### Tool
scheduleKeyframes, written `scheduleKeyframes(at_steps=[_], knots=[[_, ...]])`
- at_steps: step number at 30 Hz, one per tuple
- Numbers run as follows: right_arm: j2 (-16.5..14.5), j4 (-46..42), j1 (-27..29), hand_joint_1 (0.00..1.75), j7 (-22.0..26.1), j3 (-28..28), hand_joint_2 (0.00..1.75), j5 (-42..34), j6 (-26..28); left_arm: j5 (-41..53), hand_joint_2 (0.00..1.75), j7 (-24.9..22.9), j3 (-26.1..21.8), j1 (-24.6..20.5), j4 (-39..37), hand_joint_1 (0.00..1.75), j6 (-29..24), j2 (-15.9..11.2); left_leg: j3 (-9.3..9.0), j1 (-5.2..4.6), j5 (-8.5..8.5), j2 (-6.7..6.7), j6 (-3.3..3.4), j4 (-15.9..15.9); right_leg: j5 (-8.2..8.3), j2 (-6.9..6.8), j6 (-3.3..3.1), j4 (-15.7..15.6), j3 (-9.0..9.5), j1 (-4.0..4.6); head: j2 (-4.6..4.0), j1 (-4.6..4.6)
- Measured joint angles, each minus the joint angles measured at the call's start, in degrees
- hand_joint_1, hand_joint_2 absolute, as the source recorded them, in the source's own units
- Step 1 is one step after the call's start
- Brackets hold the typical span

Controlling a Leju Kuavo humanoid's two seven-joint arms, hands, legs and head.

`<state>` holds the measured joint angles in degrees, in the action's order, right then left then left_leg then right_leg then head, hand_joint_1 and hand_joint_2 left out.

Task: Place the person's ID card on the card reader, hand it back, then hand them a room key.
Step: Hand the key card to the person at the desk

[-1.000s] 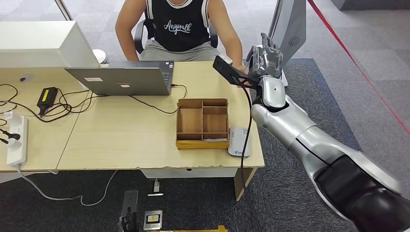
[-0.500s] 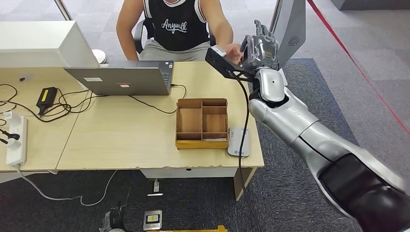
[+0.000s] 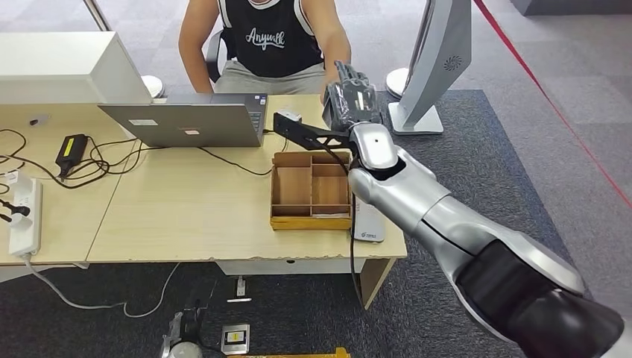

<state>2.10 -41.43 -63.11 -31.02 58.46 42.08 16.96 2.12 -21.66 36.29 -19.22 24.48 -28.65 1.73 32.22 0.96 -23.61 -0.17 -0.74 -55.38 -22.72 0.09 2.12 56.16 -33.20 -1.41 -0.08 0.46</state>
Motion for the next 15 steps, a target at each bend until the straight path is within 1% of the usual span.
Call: scheduleKeyframes(at_steps=[3, 6, 15], knots=[[-2.23, 3.27, 0.0, 1.75, 1.15, 0.44, 1.75, -0.41, 0.55, -0.42, 0.0, 0.0, 0.21, -0.13, -0.22, 0.0, -0.04, -0.01, 0.01, 0.01, 0.0, 0.0, 0.0, 0.0, -0.01, 0.0, 0.0, -0.01, -0.01, 0.01, 0.01, 0.0], [-3.82, 5.88, 0.0, 1.75, 1.58, 0.92, 1.75, -0.57, 0.64, -0.53, 0.0, 0.02, 0.35, -0.16, -0.41, 0.0, -0.05, -0.01, 0.06, 0.01, -0.01, 0.01, 0.0, 0.0, -0.02, -0.01, 0.0, -0.02, -0.03, 0.01, 0.0, 0.01], [-5.9, 10.25, -0.09, 1.73, 1.99, 1.8, 1.75, -0.86, 0.9, -0.57, 0.0, 0.04, 0.72, -0.17, -0.69, 0.0, -0.09, -0.05, 0.11, 0.0, -0.01, 0.0, 0.0, -0.01, -0.01, -0.01, 0.0, -0.03, -0.08, 0.0, 0.0, 0.0]])
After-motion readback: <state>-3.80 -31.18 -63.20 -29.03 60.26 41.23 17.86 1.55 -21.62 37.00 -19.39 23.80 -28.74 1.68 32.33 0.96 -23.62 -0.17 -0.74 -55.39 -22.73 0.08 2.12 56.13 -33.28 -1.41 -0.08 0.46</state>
